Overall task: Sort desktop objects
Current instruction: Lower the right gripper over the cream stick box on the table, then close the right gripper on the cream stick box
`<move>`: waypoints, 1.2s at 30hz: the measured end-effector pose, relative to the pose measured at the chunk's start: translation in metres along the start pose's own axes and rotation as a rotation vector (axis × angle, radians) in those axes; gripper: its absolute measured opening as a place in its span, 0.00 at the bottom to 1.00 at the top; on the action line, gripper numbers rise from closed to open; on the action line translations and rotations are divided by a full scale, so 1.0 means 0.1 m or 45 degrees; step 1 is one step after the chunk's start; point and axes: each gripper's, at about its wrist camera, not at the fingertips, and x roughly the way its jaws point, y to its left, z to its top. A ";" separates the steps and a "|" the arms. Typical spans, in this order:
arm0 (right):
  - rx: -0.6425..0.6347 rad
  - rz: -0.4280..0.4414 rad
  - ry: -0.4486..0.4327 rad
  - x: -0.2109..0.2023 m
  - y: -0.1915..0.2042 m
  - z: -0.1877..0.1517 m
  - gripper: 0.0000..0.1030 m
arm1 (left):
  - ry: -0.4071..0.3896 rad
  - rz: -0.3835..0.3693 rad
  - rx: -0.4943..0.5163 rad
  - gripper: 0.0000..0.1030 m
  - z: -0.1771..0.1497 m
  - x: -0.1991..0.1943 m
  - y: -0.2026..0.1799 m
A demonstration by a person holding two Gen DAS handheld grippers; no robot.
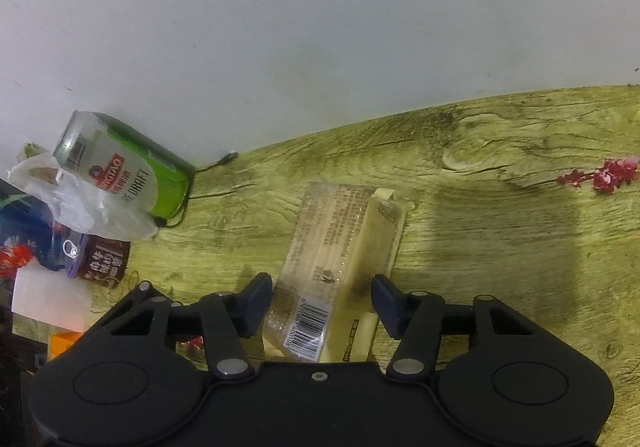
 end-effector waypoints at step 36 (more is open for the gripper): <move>0.113 -0.062 -0.284 -0.80 -0.70 -0.06 0.77 | 0.004 0.021 0.080 1.00 0.02 -0.14 -0.12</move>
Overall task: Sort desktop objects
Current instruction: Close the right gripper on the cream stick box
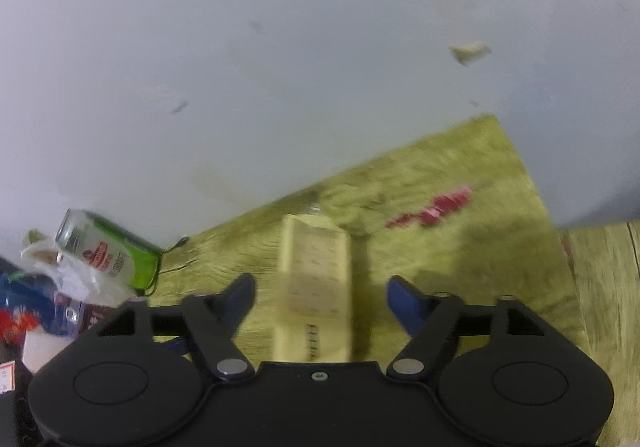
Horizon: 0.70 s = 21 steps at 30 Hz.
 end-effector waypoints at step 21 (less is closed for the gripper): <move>0.109 0.225 0.185 0.36 -0.10 -0.17 0.50 | -0.001 -0.002 0.033 1.00 -0.04 -0.05 0.01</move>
